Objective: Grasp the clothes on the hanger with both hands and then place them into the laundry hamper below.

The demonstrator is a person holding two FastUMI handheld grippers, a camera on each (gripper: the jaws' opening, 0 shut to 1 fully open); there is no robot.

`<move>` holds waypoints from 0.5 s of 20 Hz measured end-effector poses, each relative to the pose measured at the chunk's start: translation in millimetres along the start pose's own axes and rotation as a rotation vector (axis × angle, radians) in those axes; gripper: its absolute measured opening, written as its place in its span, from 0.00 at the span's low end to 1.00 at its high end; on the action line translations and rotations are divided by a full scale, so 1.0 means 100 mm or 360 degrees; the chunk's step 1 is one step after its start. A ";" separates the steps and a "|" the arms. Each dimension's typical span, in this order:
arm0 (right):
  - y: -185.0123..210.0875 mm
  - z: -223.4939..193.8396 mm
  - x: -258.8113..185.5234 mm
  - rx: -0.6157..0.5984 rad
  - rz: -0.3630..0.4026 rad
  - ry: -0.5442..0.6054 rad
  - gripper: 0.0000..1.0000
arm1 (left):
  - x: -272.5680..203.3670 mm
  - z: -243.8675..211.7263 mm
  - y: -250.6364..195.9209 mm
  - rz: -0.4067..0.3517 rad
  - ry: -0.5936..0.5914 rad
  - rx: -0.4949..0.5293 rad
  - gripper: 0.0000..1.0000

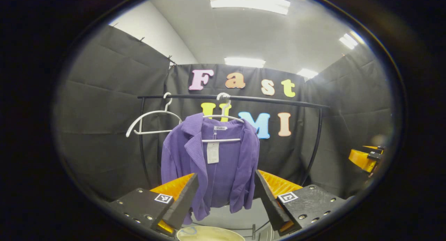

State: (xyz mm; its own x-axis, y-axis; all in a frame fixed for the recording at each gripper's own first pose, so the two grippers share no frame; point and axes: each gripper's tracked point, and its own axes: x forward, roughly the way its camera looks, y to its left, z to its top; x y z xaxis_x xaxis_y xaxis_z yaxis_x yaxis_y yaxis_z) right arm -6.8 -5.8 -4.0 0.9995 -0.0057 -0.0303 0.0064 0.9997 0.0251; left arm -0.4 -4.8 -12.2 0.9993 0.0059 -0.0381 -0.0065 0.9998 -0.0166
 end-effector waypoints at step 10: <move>0.37 0.11 0.26 0.0008 0.0095 0.0067 0.95 | 0.21 0.06 0.25 0.0072 0.0039 0.0037 0.98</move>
State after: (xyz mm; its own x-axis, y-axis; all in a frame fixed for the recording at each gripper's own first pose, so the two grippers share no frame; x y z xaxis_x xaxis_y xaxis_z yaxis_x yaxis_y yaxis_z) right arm 19.9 30.4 6.8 0.9960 0.0550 -0.0705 -0.0528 0.9980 0.0334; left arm 20.5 20.5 -7.4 0.9967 0.0509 -0.0626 -0.0504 0.9987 0.0090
